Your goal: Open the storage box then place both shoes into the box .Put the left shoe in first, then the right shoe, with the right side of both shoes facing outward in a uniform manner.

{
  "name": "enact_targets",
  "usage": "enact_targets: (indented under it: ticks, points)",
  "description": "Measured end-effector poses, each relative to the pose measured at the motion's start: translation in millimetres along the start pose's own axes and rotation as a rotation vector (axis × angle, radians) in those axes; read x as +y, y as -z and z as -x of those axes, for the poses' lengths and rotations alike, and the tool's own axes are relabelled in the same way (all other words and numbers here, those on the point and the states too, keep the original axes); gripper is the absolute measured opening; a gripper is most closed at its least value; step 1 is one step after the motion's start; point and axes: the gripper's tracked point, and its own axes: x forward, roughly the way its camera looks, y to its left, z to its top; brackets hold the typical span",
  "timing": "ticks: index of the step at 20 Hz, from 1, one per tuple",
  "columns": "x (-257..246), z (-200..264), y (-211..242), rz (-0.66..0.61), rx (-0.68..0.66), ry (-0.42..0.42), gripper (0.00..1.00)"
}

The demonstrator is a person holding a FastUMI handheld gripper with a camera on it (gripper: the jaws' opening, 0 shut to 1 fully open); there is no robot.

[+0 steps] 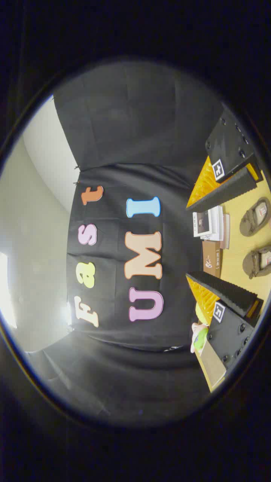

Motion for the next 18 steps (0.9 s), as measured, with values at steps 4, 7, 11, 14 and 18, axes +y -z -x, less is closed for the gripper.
enact_targets:
  ticks: [4,7,11,14,18]
  points:
    - [-7,-4,-11,0.012,-0.019,-0.004,1.00]
    - [-16,-9,-16,0.015,-0.030,-0.001,1.00]
    - [-28,-15,-19,0.059,-0.037,0.009,1.00]
    - [-27,-18,-24,0.030,-0.052,0.005,1.00]
    - [-18,-18,-21,0.034,-0.047,-0.023,1.00]
